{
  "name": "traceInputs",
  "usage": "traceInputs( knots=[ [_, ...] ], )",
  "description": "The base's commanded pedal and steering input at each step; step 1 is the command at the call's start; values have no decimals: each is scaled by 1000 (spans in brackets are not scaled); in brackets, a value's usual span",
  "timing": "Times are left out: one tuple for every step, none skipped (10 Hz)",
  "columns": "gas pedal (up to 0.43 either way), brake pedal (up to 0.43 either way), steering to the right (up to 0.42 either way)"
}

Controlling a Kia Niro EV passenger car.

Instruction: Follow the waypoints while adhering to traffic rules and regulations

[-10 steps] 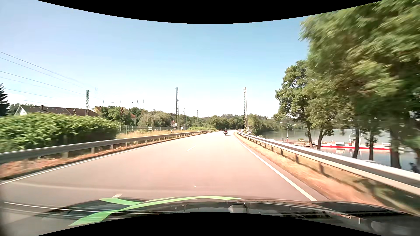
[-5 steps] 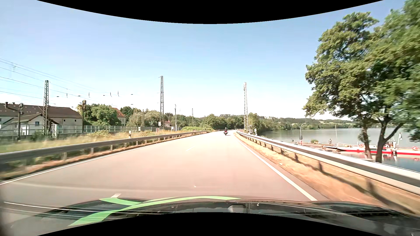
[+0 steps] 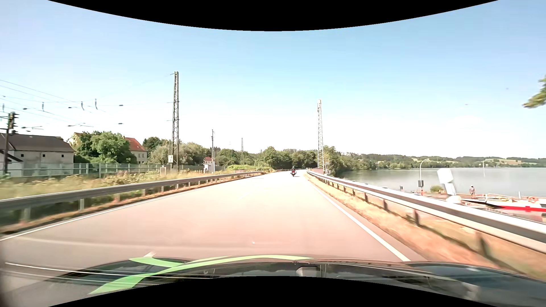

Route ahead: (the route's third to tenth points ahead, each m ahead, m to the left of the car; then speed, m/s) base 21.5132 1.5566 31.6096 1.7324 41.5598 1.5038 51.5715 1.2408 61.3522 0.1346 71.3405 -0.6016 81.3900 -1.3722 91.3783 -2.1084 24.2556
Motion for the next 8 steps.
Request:
traceInputs(
  knots=[
    [280, 0, 4],
    [260, 0, 4],
    [220, 0, 4],
    [220, 0, 4],
    [228, 0, 5],
    [248, 0, 5],
    [260, 0, 5],
    [268, 0, 5]
  ],
)
